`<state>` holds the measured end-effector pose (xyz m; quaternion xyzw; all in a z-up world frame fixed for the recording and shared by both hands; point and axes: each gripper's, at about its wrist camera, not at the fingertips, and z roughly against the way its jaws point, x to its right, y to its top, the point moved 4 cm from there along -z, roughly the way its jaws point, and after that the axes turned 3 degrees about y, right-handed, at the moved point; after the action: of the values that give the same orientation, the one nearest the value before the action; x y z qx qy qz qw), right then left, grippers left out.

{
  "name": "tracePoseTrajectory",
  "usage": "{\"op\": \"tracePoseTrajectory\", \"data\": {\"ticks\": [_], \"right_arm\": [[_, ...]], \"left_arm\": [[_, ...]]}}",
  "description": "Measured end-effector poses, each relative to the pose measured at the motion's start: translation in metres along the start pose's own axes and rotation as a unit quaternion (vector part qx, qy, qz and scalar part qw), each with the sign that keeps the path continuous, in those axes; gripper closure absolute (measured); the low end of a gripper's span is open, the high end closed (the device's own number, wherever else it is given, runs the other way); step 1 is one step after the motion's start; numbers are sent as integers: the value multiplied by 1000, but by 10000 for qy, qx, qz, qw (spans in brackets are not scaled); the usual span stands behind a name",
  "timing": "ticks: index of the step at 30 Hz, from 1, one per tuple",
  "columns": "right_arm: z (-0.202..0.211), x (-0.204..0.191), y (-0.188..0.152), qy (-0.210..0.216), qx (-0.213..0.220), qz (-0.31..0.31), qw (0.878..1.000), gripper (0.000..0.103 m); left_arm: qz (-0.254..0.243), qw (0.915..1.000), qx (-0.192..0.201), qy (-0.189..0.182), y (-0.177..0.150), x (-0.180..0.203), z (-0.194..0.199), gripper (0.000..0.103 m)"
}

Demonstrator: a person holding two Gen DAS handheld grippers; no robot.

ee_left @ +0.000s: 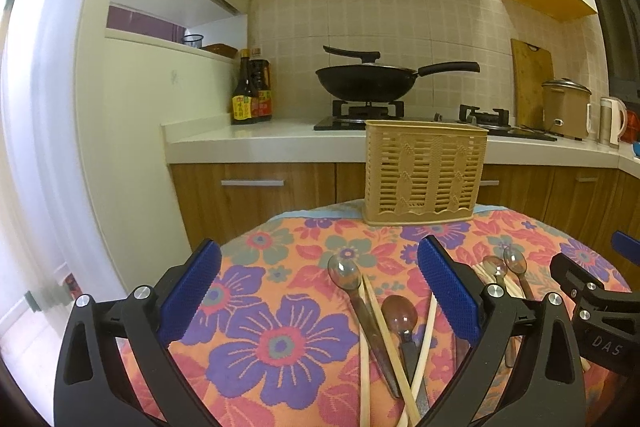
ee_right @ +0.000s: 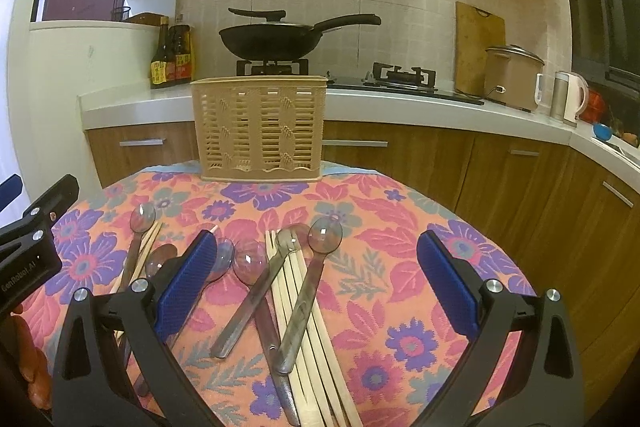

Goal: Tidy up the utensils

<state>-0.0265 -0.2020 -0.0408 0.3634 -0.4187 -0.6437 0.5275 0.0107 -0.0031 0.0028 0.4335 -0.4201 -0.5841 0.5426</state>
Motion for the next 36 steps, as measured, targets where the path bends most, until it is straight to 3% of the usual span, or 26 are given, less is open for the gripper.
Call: {"op": "tracePoseTrajectory", "data": {"ticks": [36], "right_arm": [[-5, -1, -3, 66, -193, 13, 9998, 8]], "left_arm": [[-11, 10000, -79, 43, -3, 0, -4, 8]]}}
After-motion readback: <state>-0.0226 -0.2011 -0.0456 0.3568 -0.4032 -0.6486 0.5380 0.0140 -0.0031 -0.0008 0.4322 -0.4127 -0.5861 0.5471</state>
